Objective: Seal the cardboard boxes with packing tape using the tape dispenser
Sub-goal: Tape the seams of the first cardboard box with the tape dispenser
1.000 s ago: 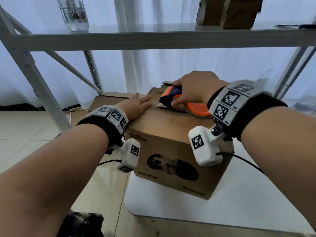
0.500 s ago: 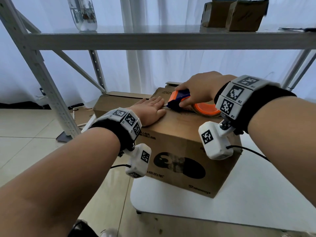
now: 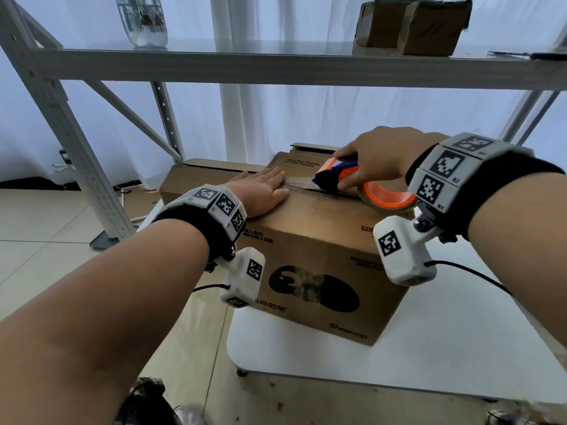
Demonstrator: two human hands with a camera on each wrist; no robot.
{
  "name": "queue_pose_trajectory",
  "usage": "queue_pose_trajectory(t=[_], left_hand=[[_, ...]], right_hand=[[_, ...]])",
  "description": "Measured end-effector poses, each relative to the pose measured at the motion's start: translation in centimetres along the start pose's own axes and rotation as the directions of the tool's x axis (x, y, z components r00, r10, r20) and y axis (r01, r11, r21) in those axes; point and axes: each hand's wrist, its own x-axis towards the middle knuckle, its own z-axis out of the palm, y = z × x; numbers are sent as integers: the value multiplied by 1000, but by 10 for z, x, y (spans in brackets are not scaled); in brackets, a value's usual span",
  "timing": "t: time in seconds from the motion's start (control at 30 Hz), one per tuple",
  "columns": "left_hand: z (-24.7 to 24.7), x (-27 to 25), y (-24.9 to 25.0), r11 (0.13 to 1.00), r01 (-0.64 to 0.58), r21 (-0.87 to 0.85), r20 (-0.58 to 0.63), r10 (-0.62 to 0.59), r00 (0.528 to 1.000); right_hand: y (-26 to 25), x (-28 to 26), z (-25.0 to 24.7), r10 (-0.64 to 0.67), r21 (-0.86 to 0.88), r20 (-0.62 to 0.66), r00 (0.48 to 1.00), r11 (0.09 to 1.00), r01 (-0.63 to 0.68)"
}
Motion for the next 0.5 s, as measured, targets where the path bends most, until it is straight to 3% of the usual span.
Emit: queue_pose_trajectory(t=[0.3, 0.5], left_hand=[[0, 3, 11, 996, 34, 88, 12, -35, 999], [3, 4, 25, 993, -102, 55, 49, 100, 994]], right_hand=[[-2, 6, 5, 24, -20, 11, 1000, 1000, -24], [-4, 8, 5, 32, -6, 13, 999, 999, -32]])
